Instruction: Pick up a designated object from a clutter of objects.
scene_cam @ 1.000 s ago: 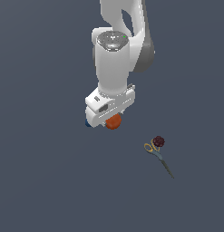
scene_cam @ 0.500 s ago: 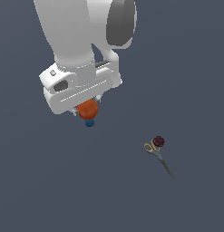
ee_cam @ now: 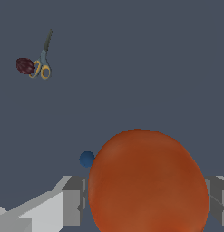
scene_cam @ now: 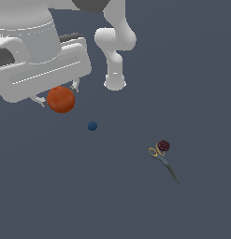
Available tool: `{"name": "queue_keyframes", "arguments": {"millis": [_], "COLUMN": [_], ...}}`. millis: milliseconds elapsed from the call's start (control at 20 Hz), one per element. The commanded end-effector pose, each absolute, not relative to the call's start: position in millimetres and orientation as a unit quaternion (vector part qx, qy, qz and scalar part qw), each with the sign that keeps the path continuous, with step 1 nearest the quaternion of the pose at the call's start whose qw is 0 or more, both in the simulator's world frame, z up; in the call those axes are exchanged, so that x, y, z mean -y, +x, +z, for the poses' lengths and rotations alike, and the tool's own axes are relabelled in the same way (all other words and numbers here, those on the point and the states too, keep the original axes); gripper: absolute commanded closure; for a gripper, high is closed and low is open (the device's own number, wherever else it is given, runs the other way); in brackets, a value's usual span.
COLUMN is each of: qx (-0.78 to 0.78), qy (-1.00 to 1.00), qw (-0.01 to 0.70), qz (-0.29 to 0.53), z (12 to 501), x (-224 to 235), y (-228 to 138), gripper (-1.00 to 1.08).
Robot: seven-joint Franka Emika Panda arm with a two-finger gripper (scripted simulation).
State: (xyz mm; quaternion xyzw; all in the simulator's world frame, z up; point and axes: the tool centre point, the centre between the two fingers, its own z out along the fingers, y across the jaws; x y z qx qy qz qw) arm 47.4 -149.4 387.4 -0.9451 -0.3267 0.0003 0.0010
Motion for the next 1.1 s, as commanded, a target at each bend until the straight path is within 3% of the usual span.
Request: {"name": "queue_keyframes", "arguments": {"millis": [0, 1050], "qx": [0.327, 0.327], "qy": [-0.945, -0.945], "qw": [0.0, 0.0], "qz": [0.0, 0.0], "z": [402, 440], "x": [162, 198], "y": [51, 64], "gripper": [1.08, 1.08]}}
